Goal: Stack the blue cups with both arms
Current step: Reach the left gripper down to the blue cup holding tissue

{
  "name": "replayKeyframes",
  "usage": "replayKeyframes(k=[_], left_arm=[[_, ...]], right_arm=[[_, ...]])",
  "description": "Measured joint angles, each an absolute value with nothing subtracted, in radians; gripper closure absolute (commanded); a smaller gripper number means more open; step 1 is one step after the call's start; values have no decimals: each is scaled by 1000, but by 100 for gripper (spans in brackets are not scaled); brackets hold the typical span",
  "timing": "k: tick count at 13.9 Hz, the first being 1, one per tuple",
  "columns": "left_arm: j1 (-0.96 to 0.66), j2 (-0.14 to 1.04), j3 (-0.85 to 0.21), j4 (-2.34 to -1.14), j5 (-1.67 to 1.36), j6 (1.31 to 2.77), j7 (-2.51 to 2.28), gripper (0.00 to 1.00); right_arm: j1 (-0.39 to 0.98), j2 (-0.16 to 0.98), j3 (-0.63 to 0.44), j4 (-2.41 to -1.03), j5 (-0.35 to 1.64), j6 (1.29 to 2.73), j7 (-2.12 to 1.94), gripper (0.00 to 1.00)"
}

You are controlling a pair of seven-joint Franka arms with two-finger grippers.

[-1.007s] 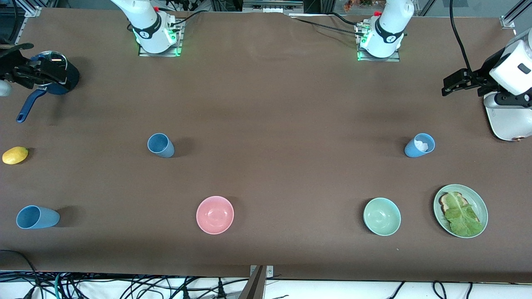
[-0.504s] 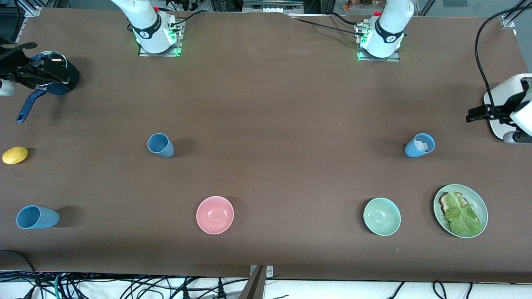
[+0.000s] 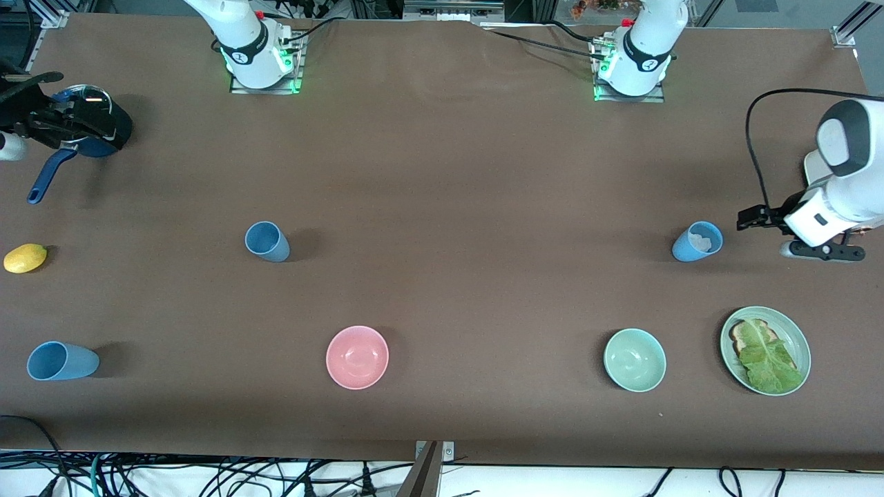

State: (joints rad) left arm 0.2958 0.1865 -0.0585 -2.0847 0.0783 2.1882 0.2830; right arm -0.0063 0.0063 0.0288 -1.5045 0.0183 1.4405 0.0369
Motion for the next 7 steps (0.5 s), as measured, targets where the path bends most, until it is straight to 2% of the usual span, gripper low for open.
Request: replayKeyframes(k=[1,2,5,6,7], left_arm=[[298,189,-58,-2132,84,2263,283,12],[303,194,-58,-2171,87,2321,284,15],[313,228,-58,-2211,88,2407,287,16],[317,246,-58,-2212,88,2424,287,22],[322,263,-58,-2212,88,2440,287,23]], right_arm=[[-6,7,29,-1504,18,1440,37,0],[-6,7,29,-1505,18,1440,37,0],[-6,9,29,-1505,18,1440,37,0],[-6,9,29,-1505,18,1440,37,0],[-6,9,29,-1506,18,1440,37,0]])
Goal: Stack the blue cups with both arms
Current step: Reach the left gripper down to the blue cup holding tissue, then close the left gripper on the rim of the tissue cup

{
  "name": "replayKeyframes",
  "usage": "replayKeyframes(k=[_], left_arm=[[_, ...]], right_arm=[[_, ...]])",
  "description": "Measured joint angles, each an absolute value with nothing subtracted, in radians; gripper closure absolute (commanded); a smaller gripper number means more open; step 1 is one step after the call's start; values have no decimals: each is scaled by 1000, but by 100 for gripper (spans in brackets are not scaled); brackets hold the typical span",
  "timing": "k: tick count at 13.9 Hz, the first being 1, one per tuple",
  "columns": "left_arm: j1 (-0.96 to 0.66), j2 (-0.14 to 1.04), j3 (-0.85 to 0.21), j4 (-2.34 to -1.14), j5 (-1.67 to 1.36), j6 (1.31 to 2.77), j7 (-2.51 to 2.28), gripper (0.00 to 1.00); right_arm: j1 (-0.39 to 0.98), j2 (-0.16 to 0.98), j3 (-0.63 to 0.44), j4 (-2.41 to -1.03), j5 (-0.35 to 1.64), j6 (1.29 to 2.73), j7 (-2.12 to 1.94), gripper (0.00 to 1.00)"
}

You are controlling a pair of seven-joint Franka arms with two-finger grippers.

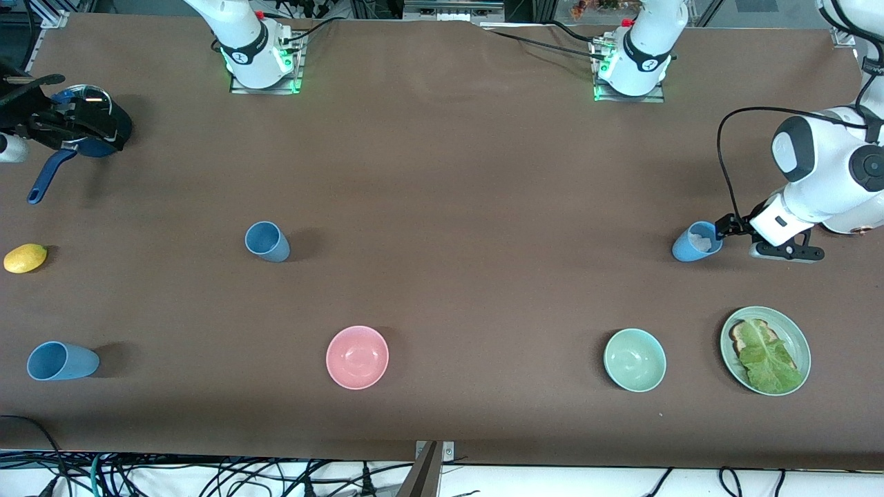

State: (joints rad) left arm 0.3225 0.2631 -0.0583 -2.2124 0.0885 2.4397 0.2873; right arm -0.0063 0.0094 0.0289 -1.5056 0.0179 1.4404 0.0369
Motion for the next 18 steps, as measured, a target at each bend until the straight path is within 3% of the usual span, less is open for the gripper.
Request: replayKeyframes(k=[1,4,5,12,18], left_arm=[[327,275,-59,-2212,88,2451,287,33],[330,291,-63,-2212,88,2457,287,94],[330,292,-65,-2212,88,2457,287,100],[329,286,-83,-2197,86,2446,285,100],[330,286,-173,-2041,48,2195,255,100]], right_arm=[[-6,10,29,-1506,18,1440,37,0],[-6,10,29,-1506,18,1440,37,0],[-6,10,30,-1506,18,1440,37,0],[4,11,35,-1506,17,1440,37,0],[3,12,31,-1507,15,1438,37,0]])
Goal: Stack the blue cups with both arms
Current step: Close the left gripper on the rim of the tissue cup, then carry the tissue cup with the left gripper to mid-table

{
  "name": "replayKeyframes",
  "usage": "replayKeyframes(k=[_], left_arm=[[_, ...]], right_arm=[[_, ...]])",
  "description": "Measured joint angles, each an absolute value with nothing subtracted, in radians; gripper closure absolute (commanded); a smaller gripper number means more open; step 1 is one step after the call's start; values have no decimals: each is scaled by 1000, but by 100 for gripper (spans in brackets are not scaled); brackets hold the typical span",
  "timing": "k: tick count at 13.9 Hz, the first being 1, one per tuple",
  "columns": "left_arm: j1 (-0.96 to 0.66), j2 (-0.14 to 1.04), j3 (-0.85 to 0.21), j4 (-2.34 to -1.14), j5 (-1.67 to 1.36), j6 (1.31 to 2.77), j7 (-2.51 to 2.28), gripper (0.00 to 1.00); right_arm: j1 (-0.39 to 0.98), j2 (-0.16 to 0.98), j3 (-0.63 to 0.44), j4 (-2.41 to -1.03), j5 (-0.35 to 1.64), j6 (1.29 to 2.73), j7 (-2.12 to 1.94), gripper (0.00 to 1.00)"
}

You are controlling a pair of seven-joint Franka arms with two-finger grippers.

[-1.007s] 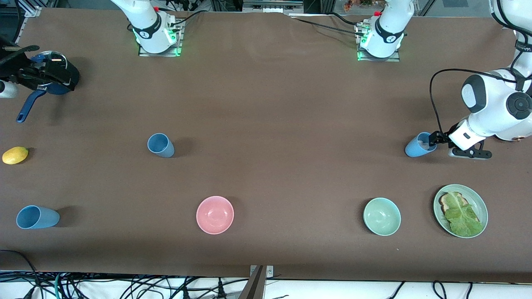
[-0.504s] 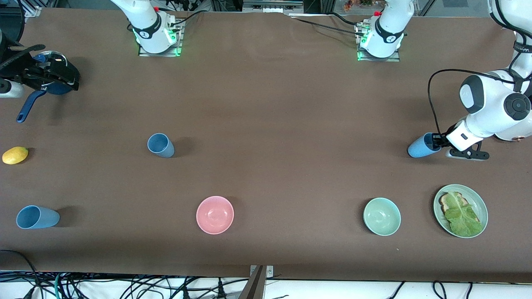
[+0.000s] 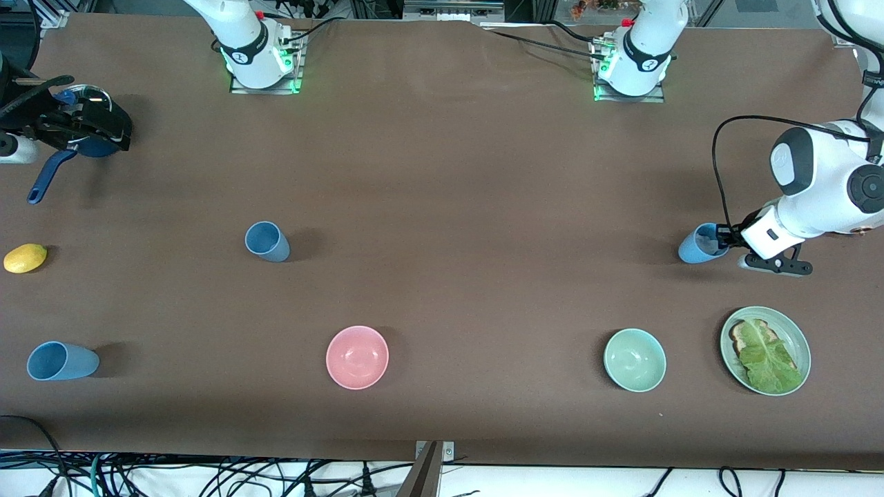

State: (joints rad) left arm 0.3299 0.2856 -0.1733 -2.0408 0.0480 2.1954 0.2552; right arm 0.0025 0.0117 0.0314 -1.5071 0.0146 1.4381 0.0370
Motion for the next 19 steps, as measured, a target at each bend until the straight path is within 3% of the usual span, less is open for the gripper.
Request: replayKeyframes(k=[3,7,14,19], left_arm=[[330,285,-287,-1960,22,2081,123,100],[274,295,-486,-1931,20,2074,-203,100],[-96,464,-498,-1798,20,2136,-685,100],[-153,584,-492,-1759,23,2283,-735,100]], right_arm=[[2,12,30,-1507,-1,1438,37,0],[3,14,30,-1507,-14,1438,37,0],[2,17,29,-1506,-15,1440,37,0],[2,18,30,-1506,-15,1441,37,0]])
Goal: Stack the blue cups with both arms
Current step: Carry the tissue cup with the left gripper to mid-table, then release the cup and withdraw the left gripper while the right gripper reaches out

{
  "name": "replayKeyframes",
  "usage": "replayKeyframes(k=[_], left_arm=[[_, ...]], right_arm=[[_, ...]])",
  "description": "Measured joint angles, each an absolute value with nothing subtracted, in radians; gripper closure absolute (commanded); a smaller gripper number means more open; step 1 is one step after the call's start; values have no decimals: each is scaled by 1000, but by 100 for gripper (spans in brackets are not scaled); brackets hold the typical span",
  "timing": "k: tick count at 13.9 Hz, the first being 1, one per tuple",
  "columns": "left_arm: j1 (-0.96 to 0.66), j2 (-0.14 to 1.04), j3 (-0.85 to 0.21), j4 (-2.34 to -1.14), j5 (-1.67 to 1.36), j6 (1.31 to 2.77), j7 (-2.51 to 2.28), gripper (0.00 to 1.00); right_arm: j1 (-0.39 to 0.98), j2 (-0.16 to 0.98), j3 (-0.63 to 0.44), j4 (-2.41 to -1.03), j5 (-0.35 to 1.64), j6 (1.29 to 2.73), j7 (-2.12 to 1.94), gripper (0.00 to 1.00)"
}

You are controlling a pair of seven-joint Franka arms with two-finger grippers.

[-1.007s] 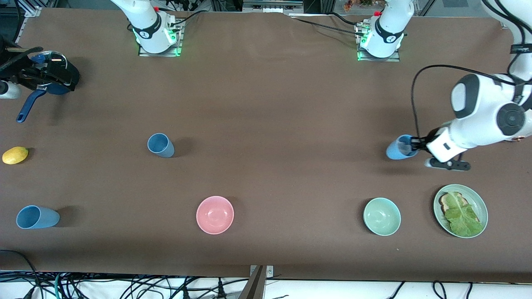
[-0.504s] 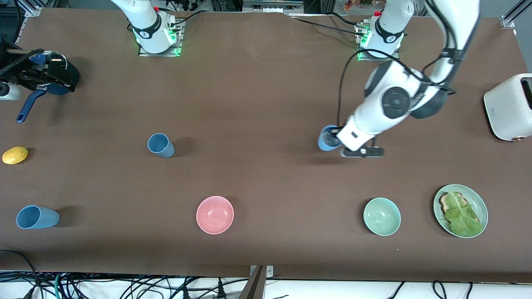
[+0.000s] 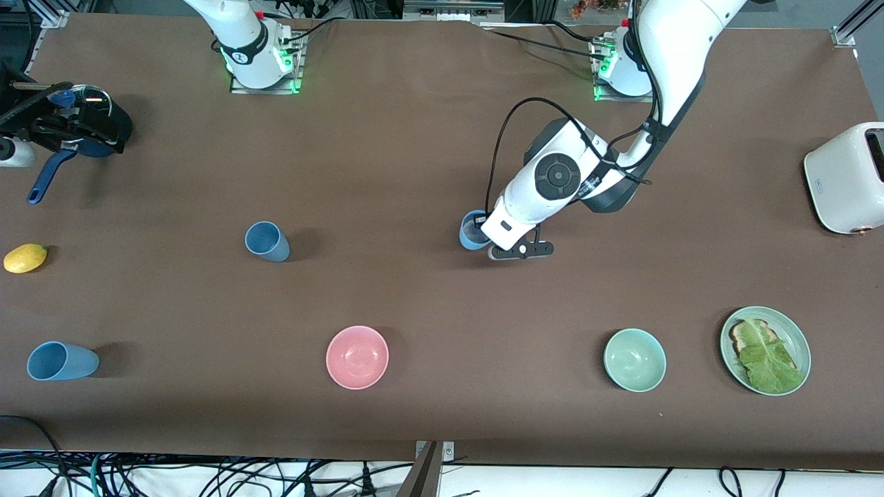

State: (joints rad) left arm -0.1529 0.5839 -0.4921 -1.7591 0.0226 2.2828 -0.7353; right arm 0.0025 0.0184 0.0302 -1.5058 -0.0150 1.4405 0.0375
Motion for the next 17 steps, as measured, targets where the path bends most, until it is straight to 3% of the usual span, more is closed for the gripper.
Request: replayKeyframes(k=[5,6,7,13,17], left_arm=[[-174,629,-492,-1751,126,2316,-735,100],[-182,629,-492,-1751,127,2316,-735,46],[-190,629,-492,-1751,127,2316,-735,0],[-187,613,-491,-1708,128,2222,-734,0],[-188,569,-495,-1520,128,1855,-734,0]], right_arm=[[3,31,31,-1506,-15,1441,37,0],[3,31,31,-1506,-15,1441,37,0],[3,31,31,-1506,-15,1441,37,0],[3,31,32,-1506,-15,1441,37,0],[3,32,32,-1506,-15,1441,37,0]])
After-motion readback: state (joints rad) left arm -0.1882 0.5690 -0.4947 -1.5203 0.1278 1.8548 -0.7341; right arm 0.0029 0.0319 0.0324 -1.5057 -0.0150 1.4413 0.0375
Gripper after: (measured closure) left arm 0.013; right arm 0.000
